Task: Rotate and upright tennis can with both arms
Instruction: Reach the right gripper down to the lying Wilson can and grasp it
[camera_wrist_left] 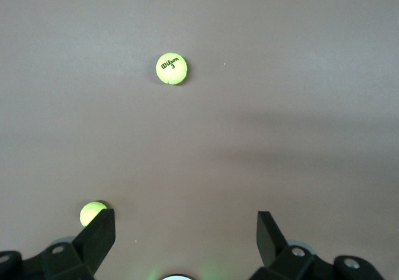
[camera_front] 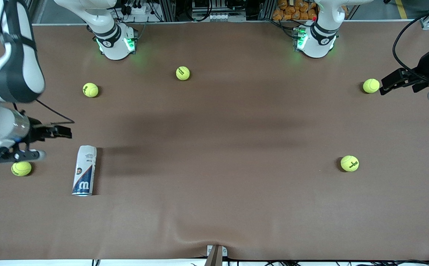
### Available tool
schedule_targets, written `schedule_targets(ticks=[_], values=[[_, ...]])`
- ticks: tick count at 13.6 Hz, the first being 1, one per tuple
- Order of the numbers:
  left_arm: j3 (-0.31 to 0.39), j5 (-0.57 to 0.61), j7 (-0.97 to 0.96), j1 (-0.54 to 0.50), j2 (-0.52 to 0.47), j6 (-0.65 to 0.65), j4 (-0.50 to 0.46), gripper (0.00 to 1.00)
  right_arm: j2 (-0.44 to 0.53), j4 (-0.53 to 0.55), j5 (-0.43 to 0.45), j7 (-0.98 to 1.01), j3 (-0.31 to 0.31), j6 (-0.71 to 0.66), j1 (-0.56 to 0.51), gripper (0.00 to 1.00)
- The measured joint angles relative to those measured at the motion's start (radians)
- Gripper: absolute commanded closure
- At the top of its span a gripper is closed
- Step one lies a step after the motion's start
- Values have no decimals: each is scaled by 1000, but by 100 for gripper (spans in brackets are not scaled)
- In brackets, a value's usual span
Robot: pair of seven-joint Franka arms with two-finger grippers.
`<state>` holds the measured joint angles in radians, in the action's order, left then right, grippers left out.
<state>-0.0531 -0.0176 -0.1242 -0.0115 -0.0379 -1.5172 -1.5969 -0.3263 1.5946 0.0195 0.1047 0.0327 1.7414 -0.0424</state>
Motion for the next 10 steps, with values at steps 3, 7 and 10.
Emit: schedule_targets(ticks=[3, 7, 10], values=[[-3, 0, 0, 2, 0, 0, -1, 0, -100, -21, 2, 2, -3, 30, -2, 0], [-3, 0, 0, 1, 0, 0, -1, 0, -227, -66, 2, 51, -5, 135, -26, 0], [-3, 0, 0, 1, 0, 0, -1, 0, -288, -70, 2, 107, -6, 199, -45, 0]])
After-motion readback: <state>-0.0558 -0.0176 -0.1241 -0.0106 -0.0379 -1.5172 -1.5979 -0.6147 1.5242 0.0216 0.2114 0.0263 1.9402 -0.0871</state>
